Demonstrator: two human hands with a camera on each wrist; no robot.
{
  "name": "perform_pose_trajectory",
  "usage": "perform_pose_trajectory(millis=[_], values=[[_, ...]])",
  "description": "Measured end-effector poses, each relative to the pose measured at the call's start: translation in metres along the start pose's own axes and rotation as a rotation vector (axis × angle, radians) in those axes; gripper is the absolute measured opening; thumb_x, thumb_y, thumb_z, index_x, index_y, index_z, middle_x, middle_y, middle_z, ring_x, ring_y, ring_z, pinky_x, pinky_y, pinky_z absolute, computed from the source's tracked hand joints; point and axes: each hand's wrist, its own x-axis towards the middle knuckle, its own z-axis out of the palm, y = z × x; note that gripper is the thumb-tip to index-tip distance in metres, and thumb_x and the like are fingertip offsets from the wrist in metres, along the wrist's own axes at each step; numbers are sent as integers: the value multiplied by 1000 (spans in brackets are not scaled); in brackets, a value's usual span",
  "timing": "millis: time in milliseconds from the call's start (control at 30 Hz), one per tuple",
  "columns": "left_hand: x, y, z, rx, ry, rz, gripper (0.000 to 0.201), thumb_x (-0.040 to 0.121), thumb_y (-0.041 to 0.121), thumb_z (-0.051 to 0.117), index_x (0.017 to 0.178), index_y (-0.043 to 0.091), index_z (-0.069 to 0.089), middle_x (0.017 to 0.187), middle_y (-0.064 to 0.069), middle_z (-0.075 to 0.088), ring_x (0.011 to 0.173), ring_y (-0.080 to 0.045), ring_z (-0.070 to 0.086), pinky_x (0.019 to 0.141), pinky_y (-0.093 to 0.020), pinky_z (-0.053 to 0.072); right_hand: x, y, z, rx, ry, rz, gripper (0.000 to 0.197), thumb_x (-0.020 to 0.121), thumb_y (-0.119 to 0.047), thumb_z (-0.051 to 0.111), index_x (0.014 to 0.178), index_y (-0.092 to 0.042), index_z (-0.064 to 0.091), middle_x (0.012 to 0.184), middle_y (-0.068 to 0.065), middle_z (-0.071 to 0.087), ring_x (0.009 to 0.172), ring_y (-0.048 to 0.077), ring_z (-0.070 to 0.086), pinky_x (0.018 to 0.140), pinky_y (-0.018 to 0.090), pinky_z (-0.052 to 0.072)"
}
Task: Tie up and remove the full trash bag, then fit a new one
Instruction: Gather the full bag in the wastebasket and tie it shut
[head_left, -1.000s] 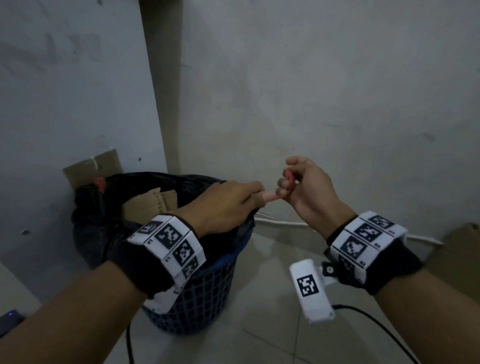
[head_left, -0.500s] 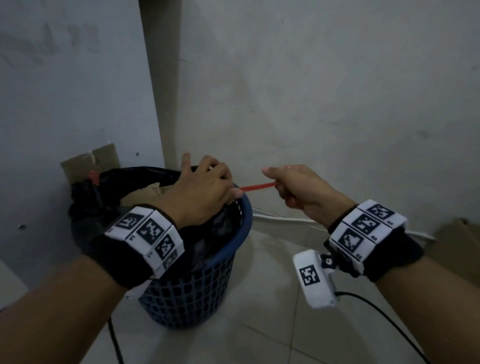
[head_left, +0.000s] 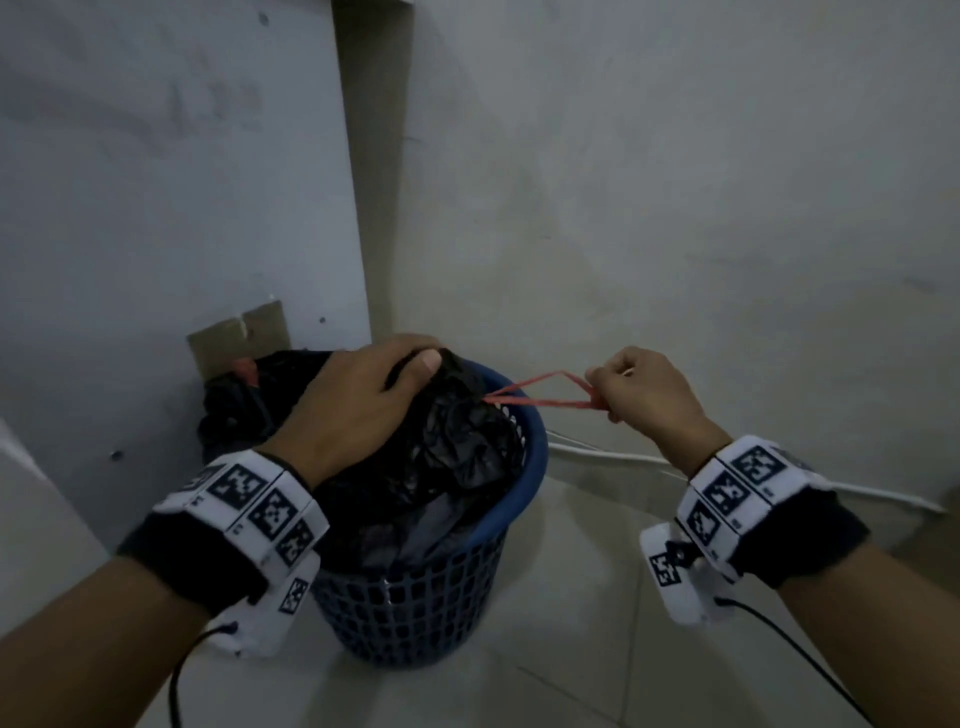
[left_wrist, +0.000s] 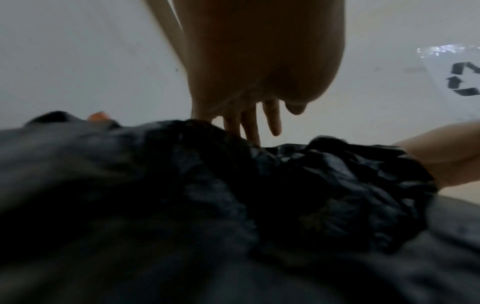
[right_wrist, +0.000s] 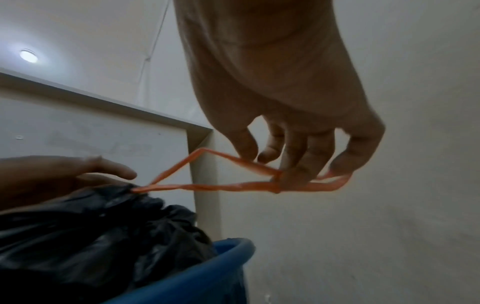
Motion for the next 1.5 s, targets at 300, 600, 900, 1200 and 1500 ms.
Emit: perform_pose_trajectory(millis=[300, 600, 900, 1200, 1500], values=[[-24, -65, -47, 236, 447, -279, 30, 90, 33, 52, 108, 17, 70, 116, -10, 66, 108, -31, 59, 93, -38, 46, -32, -68, 45, -86, -18, -571, 58, 90, -61, 23, 94, -24, 69, 90, 2, 71, 95, 27, 61, 82, 42, 50], [-34, -87, -53, 218, 199, -543, 32, 85, 36, 67, 113, 21, 68, 109, -6, 69, 106, -27, 62, 88, -31, 46, -44, -60, 90, -413, -364, -636, 49, 94, -64, 25, 120, -37, 57, 123, -8, 57, 114, 20, 51, 96, 48, 42], [-34, -90, -60, 132, 338, -506, 9, 81, 30, 69, 84, 22, 68, 89, -11, 67, 90, -26, 63, 83, -27, 48, -29, -36, 89, -721, -267, -607, 40, 97, -55, 38, 111, -32, 67, 118, -5, 61, 98, 18, 60, 81, 38, 46], [-51, -92, -89, 36, 158, -559, 12, 84, 27, 70, 72, 28, 67, 84, -8, 70, 82, -26, 68, 81, -38, 57, -37, -82, 81, -371, -135, -645, 32, 92, -53, 50, 102, -31, 72, 104, -2, 67, 89, 20, 62, 78, 36, 51], [-40, -47, -123, -301, 236, -359, 15, 84, 21, 70, 91, 8, 71, 70, -6, 68, 58, -5, 66, 55, -22, 56, -70, -159, 93, 10, -418, -667, 46, 84, -55, 61, 123, -31, 57, 119, -9, 64, 106, 11, 60, 92, 30, 50]])
